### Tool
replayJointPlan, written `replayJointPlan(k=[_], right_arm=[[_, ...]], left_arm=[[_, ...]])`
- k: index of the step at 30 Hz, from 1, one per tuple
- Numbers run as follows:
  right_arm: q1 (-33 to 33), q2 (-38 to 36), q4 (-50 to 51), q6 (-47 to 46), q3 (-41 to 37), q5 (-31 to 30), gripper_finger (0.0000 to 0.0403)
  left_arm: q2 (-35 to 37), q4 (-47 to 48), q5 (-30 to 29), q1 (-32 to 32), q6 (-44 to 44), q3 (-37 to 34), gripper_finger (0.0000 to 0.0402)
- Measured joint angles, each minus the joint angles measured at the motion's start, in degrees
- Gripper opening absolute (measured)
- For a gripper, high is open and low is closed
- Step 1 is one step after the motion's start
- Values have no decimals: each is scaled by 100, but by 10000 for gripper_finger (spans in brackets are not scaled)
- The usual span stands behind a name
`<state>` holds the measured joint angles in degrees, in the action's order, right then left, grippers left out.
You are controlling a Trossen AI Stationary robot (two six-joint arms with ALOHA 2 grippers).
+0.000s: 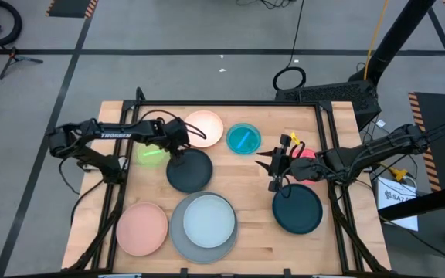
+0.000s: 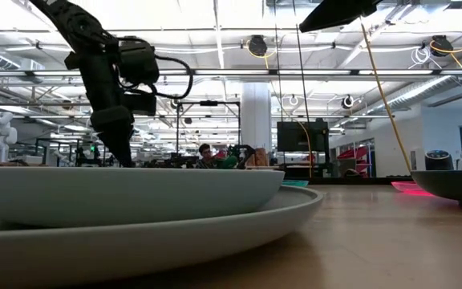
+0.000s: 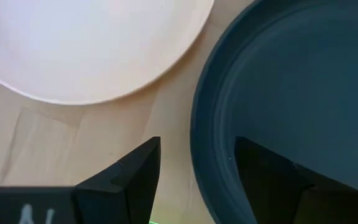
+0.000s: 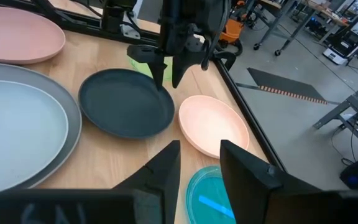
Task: Stack plastic plates
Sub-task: Stack the left black plate on top of the white plate
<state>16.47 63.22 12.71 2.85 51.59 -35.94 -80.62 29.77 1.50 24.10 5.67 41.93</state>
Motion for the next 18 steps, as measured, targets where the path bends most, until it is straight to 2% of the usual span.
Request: replayJointPlan(k=[18], right_arm=[[0,0,-1,0,4,-2,109]], left_arm=[[-558,-42,7,-189,-149,-4,211]])
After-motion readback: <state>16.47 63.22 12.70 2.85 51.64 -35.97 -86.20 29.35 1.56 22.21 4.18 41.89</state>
